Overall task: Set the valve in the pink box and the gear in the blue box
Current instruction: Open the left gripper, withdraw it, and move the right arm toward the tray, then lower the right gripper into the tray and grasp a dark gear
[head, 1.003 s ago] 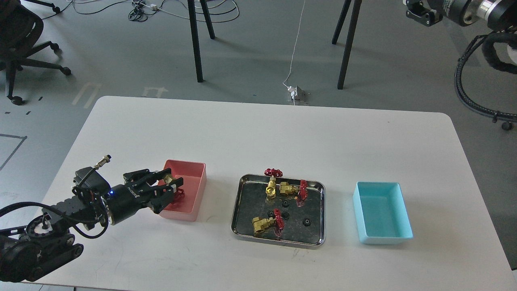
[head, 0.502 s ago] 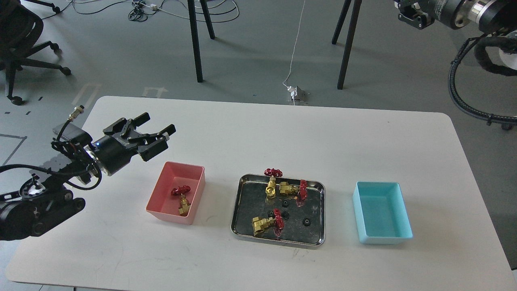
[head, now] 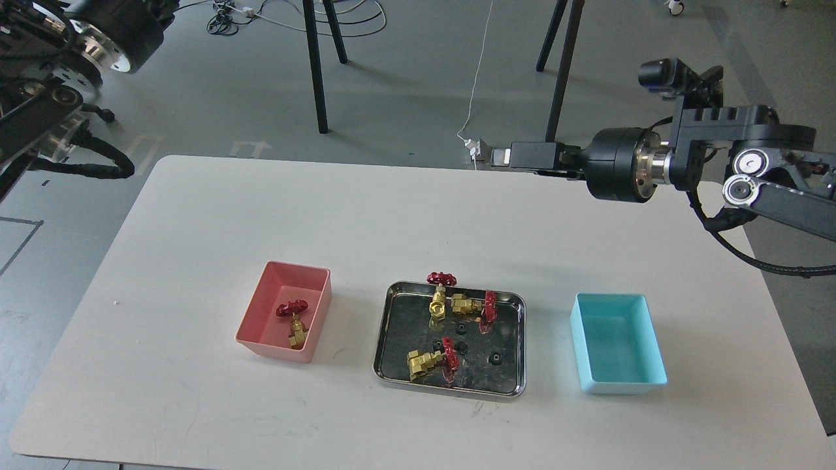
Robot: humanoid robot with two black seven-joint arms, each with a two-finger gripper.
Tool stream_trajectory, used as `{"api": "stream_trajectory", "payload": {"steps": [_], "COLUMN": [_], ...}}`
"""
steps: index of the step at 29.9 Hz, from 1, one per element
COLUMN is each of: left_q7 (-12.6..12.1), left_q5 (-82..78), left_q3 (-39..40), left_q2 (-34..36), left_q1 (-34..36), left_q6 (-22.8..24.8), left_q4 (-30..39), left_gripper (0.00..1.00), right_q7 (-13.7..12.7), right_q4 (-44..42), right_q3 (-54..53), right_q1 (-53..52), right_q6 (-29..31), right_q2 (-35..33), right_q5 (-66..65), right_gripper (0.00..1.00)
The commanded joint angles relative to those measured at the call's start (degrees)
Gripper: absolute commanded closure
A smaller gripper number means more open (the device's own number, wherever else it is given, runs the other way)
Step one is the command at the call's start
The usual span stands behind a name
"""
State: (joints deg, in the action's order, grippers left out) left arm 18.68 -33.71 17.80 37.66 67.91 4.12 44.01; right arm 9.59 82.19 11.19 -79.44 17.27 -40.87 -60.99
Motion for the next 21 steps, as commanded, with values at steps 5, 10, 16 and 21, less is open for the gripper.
{"api": "stream_trajectory", "payload": {"steps": [5, 10, 16, 21], "left_q7": [-1.2, -0.8, -0.7, -0.7], "left_q5": [2.9, 2.7, 2.9, 2.9], "left_q3": [0.0, 0.0, 0.0, 0.0], "left_q2": [-2.6, -4.6, -4.9, -4.8], "left_q1": [4.0, 4.3, 5.6, 6.8], "left_q6": [2.3, 2.3, 2.3, 2.3], "left_q4": [-3.5, -8.5, -10.2, -10.1], "left_gripper": [0.01, 0.01, 0.01, 0.01], "right_q7": [3.7, 4.3, 4.5, 5.3], "right_q4": [3.7, -1.2, -7.4, -12.2], "right_q3": [21.3, 25.5, 29.6, 31.1], "right_q1": [-6.6, -8.1, -7.5, -5.3], "right_q6": [4.2, 4.4, 4.5, 4.4], "right_q2": [8.6, 16.5, 24.4, 29.3], "right_q5": [-11.6, -13.1, -13.1, -13.1], "right_gripper": [0.01, 0.01, 0.02, 0.05]}}
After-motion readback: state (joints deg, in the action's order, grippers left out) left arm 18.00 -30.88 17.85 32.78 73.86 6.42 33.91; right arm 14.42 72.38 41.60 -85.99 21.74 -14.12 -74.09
